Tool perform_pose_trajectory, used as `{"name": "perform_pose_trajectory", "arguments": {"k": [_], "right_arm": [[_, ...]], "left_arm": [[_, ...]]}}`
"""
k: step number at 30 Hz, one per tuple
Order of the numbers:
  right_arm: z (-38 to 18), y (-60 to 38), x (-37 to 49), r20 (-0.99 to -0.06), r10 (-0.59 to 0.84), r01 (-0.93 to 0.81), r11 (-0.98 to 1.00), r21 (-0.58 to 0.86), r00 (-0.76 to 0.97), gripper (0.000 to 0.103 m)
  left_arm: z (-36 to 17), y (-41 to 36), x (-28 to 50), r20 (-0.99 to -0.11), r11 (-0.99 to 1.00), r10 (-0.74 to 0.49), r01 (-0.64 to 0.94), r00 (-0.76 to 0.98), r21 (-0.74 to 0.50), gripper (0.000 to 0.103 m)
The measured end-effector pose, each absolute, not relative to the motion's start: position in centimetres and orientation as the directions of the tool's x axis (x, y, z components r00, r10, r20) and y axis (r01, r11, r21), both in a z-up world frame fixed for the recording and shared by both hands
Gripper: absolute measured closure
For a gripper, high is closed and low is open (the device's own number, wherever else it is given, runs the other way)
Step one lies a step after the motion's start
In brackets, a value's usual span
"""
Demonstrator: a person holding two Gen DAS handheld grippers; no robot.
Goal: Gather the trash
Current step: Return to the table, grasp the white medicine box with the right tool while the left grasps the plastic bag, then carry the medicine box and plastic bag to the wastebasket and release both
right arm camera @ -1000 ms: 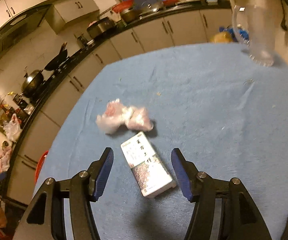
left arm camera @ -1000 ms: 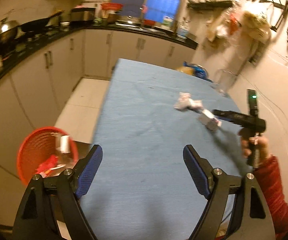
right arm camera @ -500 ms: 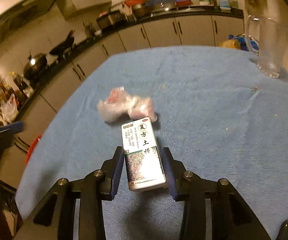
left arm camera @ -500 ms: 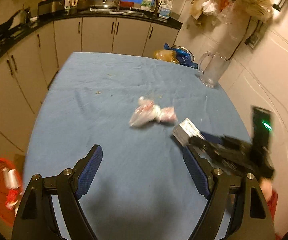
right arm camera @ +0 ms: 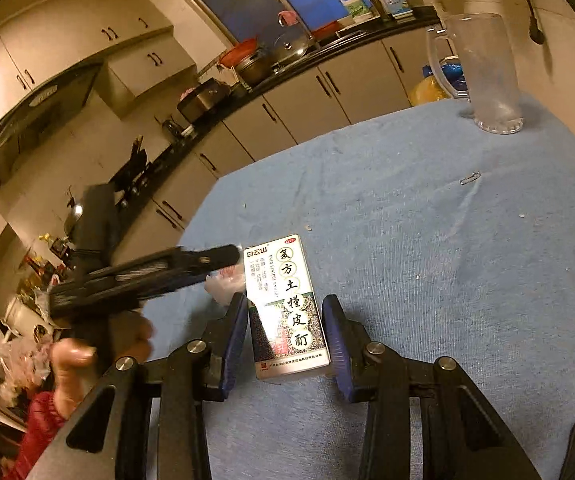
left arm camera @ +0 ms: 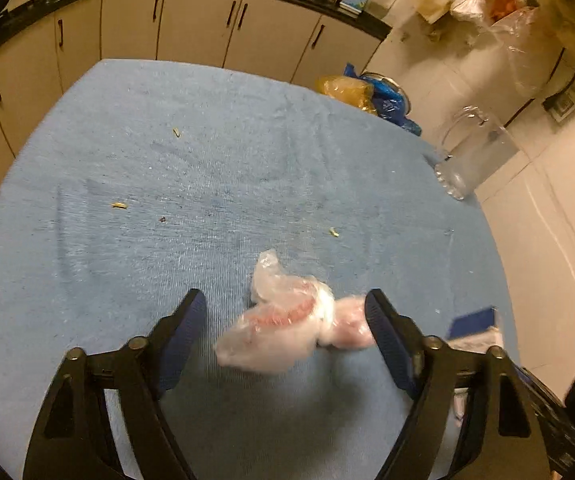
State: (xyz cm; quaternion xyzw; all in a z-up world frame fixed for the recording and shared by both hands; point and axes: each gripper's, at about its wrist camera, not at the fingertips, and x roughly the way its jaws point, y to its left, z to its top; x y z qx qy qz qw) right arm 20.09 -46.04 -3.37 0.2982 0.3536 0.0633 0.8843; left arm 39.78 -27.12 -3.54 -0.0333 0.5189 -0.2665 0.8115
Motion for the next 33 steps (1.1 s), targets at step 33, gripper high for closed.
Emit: {"name": "perform_pose_trajectory", "arguments": {"k": [33], "right_arm": [[0.1, -27.2, 22.0, -0.547, 0.602, -0.24, 0.769, 0.592, 0.581, 0.061]], "left_arm": [[4.8, 6.7, 23.6, -0.682, 0.948, -0.313, 0.169, 0.661, -0.271, 0.074]]}}
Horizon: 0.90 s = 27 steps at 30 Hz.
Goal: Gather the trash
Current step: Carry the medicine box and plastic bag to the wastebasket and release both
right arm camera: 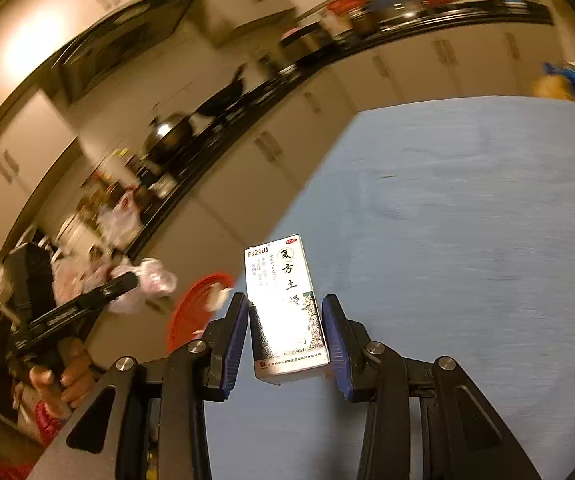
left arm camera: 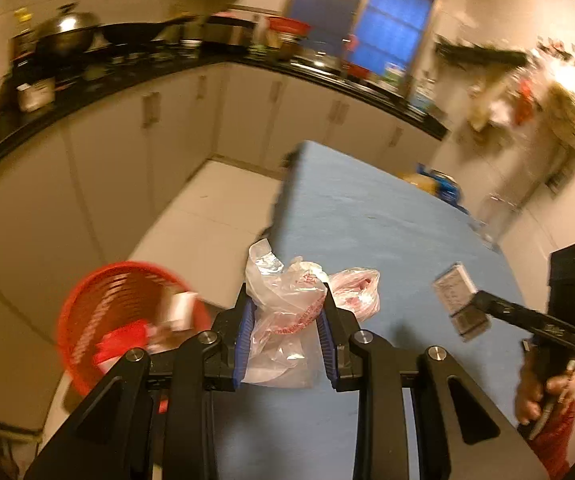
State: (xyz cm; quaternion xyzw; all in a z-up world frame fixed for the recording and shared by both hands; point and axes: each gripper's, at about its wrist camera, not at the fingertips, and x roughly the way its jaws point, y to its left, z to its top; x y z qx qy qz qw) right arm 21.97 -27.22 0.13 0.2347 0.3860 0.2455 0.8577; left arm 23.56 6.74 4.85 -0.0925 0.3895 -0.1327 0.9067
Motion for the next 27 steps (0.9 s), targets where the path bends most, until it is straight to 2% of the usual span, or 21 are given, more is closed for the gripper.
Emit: {"name": "perform_pose_trajectory", "arguments": {"k": [11, 27], "right_arm": [[0.7, -12.9, 24.4, -0.578, 0.686, -0.377, 0.727, 0.574, 0.441, 0.061], [-2.6, 0.4, 32.0, -0.678, 0.652, -0.394, 0.753, 0.527, 0.339, 0.061]], "left_arm": [[1.1, 17.5, 22.3, -0.703, 0.97, -0.181, 0.007, 0.688, -0.243, 0.074], [-6.8, 22.1, 23.7, -0.769, 0.985, -0.084, -0.062, 0.634, -0.16, 0.074]]}}
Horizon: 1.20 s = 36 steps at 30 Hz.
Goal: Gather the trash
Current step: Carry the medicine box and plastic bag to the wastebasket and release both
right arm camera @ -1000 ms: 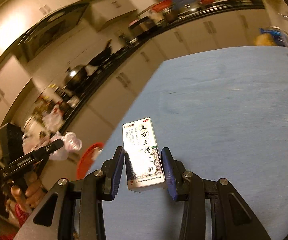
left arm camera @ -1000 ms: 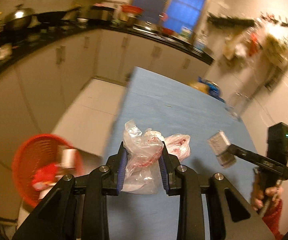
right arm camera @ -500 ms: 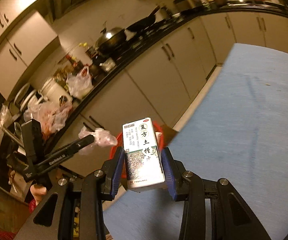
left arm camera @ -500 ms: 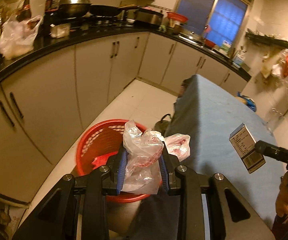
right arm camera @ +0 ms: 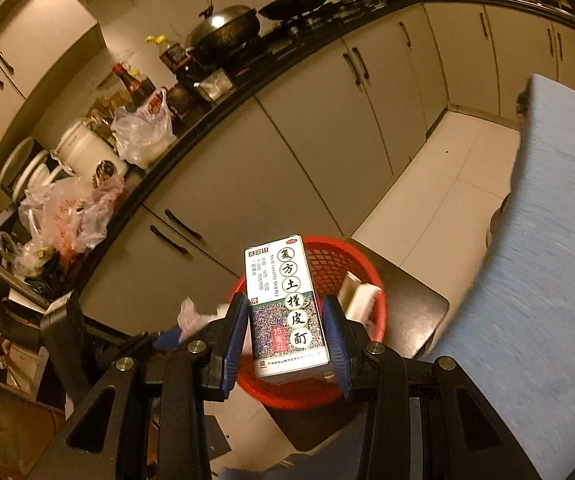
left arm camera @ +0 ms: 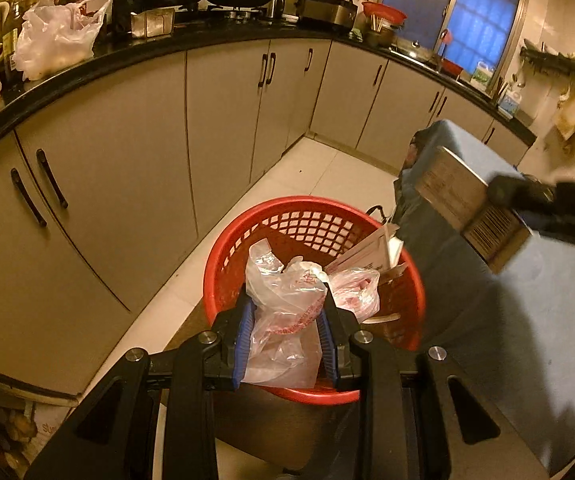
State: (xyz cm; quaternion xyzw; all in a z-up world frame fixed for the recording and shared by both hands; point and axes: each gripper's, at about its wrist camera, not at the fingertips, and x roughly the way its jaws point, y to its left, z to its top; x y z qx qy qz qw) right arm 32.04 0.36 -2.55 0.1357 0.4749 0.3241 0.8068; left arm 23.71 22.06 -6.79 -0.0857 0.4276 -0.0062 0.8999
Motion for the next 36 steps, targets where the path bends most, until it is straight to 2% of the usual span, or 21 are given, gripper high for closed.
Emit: {"name": "perform_pose_trajectory", "arguments": {"k": [14, 24, 27, 29, 32, 36], "right_arm": [[-6.9, 6.2, 37.0, -0.755, 0.6, -0.391, 0.783, 0.484, 0.265, 0.062], [-8.7, 7.7, 37.7, -0.79, 0.562, -0.39, 0.803, 0.451, 0.246, 0.06], [-8.5, 7.4, 37.8, -0.785, 0.571, -0.388, 0.798, 0.461, 0.243, 0.058], [-8.2, 7.2, 37.7, -0.782, 0.573, -0.387, 0.798, 0.462, 0.247, 0.056], [-7.6, 6.8, 37.4, -0.766, 0.589, -0.385, 0.789, 0.478, 0.256, 0.056], [-6.4, 6.1, 36.8, -0.746, 0.606, -0.386, 0.781, 0.492, 0.275, 0.056]], "left_arm": [[-9.9, 21.8, 24.4, -0.795, 0.991, -0.089, -0.026, 0.6, -0.131, 0.074], [-9.6, 20.5, 24.5, -0.781, 0.993, -0.099, 0.017, 0.616, -0.113, 0.072], [-9.3, 20.3, 24.5, -0.778, 0.993, -0.107, 0.032, 0.619, -0.112, 0.066], [-9.1, 20.1, 24.4, -0.773, 0.993, -0.113, 0.038, 0.624, -0.115, 0.057], [-8.7, 19.9, 24.2, -0.77, 0.993, -0.111, 0.039, 0.629, -0.111, 0.056], [-8.0, 19.9, 23.9, -0.759, 0.993, -0.11, 0.031, 0.642, -0.117, 0.046]]}}
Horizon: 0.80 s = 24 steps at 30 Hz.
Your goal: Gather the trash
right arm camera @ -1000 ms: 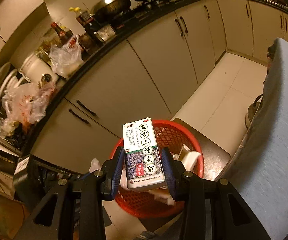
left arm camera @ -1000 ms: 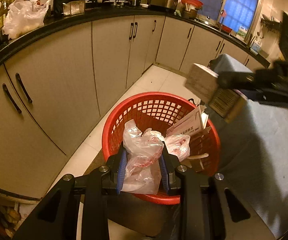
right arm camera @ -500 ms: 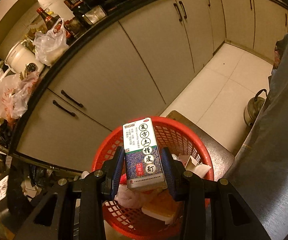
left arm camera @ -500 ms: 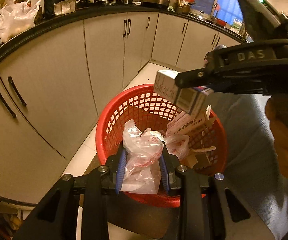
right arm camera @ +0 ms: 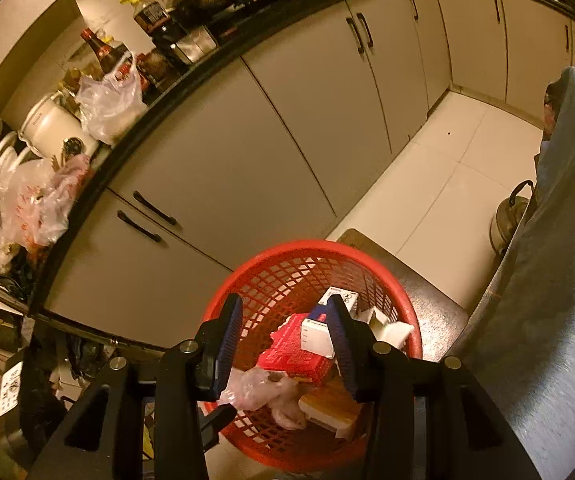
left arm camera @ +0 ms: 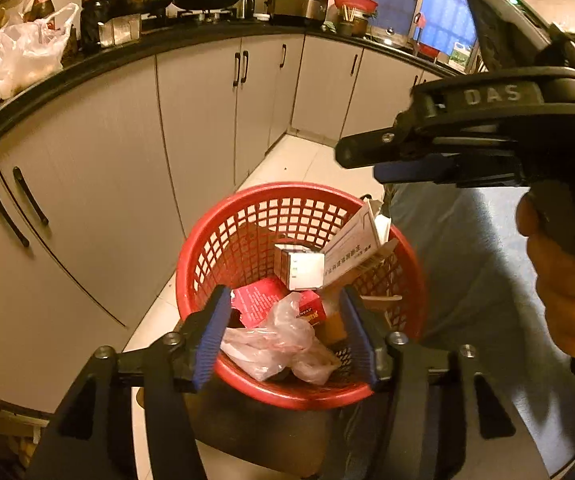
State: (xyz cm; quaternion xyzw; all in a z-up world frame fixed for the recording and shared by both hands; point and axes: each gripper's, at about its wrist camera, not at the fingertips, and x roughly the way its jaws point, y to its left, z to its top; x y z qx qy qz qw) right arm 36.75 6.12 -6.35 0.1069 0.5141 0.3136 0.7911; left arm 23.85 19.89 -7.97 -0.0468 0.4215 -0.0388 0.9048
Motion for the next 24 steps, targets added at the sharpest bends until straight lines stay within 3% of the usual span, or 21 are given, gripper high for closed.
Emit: {"name": "perform_pose_trajectory", "arguments": {"k": [4, 8, 17, 24], "right_arm": [[-4.9, 5.2, 35.8, -0.732, 0.612, -0.388, 0.779, 0.493, 0.3, 0.054], [-3.4, 4.0, 34.6, -0.72, 0.606, -0.393, 0.786, 0.477, 0.338, 0.047], [-0.9, 0.8, 30.5, -0.714, 0.563, -0.385, 0.82, 0.423, 0.416, 0.034], [0.9, -2.5, 23.9, -0.701, 0.497, -0.365, 0.864, 0.346, 0.512, 0.026]], "left_arm": [[-7.2, 19.7, 23.3, -0.747, 0.994, -0.092, 0.017, 0.659, -0.107, 0.043], [-6.6, 19.3, 22.4, -0.733, 0.997, -0.037, -0.022, 0.679, -0.071, 0.028], [-5.5, 18.6, 20.6, -0.719, 0.995, 0.069, -0.104, 0.692, -0.005, 0.016], [-3.4, 17.4, 17.2, -0.665, 0.967, 0.249, -0.221, 0.704, 0.127, 0.009]]}}
